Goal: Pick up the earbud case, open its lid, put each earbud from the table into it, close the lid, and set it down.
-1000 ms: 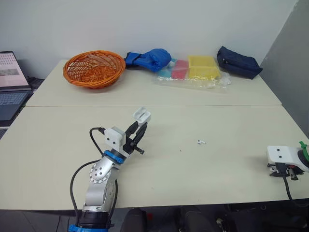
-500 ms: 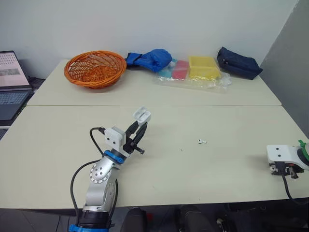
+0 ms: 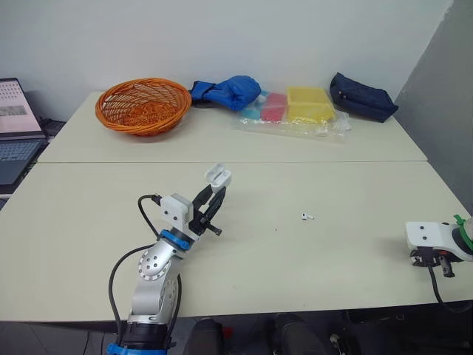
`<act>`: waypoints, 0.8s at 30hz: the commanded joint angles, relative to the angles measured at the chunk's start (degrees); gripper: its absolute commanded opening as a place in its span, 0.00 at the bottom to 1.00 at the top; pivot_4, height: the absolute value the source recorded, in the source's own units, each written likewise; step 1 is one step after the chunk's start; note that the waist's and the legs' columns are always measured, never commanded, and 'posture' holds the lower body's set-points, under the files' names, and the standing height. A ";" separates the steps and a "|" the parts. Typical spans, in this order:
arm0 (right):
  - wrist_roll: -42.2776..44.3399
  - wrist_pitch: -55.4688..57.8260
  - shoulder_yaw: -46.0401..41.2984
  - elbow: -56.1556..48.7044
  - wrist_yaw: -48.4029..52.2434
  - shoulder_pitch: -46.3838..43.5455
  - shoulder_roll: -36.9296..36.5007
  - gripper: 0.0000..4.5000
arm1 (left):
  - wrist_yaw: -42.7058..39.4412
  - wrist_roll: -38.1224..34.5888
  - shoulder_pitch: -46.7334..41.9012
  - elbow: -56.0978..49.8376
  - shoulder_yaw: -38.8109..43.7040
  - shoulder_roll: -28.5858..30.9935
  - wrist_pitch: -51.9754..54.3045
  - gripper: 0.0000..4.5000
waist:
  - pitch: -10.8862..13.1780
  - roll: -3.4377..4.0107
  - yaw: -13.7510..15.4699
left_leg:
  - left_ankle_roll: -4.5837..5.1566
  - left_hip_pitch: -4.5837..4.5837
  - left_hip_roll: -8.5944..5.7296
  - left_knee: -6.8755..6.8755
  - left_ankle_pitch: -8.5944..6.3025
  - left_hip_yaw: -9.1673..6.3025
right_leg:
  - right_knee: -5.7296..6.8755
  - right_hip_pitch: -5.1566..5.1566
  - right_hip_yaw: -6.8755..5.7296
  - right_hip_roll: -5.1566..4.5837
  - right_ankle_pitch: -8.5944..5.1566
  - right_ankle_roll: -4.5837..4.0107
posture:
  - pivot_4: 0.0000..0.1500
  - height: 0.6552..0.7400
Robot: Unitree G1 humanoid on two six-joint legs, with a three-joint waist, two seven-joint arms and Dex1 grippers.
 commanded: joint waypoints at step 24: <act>38.98 42.66 -10.67 -38.08 -45.22 -24.75 65.82 0.09 | -0.86 -1.31 -12.89 6.04 -0.49 -1.74 -1.27 0.16 | 0.28 0.42 0.12 | -0.16 -1.24 0.47 -0.12 -0.11 -0.04 | 0.09 -1.16 -0.18 0.24 0.15 0.49 | 1.00 1.00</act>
